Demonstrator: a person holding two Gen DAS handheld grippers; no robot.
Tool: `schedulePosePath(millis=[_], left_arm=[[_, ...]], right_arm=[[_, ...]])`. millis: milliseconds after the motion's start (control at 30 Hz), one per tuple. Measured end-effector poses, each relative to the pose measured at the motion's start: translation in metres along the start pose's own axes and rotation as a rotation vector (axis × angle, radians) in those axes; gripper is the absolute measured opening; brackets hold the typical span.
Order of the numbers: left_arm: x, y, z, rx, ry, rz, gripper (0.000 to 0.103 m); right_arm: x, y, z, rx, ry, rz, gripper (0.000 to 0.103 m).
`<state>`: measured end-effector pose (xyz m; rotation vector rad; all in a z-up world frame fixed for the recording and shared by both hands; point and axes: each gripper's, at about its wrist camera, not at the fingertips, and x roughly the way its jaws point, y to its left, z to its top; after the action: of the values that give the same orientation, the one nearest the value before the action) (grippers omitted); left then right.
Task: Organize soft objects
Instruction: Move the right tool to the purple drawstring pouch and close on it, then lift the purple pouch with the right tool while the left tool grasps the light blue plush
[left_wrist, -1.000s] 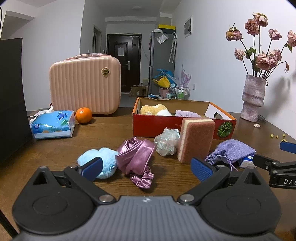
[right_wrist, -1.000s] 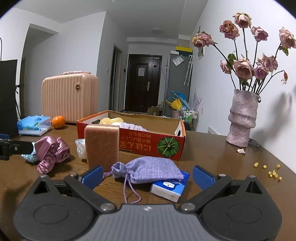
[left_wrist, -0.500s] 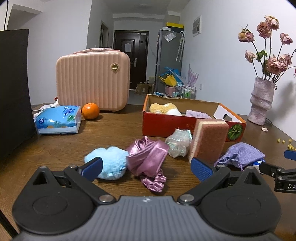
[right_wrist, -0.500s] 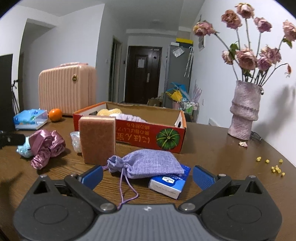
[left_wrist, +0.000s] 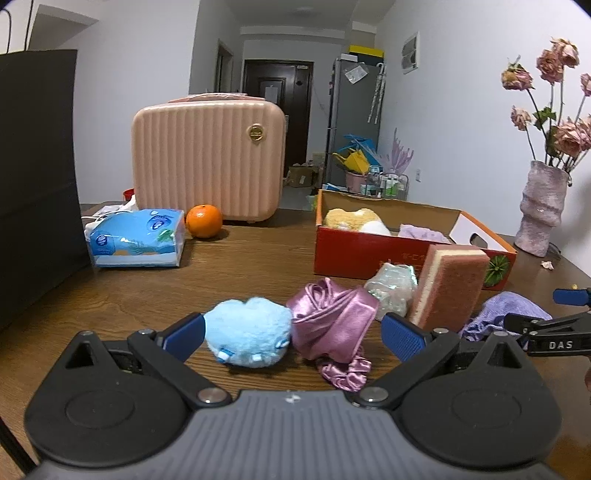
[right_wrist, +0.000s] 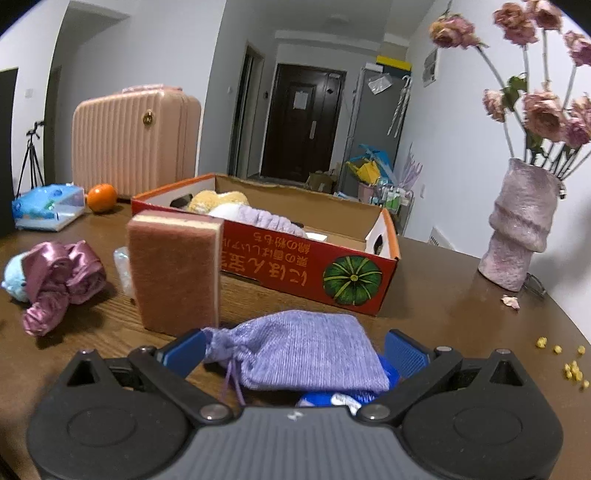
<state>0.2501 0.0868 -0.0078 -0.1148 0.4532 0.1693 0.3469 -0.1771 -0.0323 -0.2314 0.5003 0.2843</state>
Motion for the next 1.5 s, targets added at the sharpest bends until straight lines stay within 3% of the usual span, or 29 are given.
schedulePosePath(millis=[533,700,800,867,1200,1267,1500], left_arm=[[0.011,0.011,0.001,-0.033,0.038,0.014,0.103],[0.012,0.010,0.000,-0.035,0.047,0.018,0.103],[0.012,0.010,0.000,-0.033,0.049,0.020,0.103],[0.012,0.010,0.000,-0.033,0.048,0.021,0.103],[0.012,0.011,0.000,-0.034,0.051,0.021,0.103],[0.012,0.011,-0.001,-0.035,0.053,0.021,0.103],[0.011,0.012,0.000,-0.043,0.048,0.016,0.103]], right_arm=[[0.065,-0.001,0.009,-0.014,0.102,0.066,0.102],[0.070,-0.002,0.008,-0.013,0.103,0.075,0.096],[0.073,-0.001,0.007,-0.019,0.101,0.071,0.086],[0.071,0.000,0.006,-0.020,0.095,0.068,0.071],[0.068,-0.006,0.005,0.014,0.088,0.065,0.045],[0.065,-0.007,0.004,0.022,0.073,0.060,0.032],[0.042,-0.004,0.000,0.036,0.004,0.036,0.024]])
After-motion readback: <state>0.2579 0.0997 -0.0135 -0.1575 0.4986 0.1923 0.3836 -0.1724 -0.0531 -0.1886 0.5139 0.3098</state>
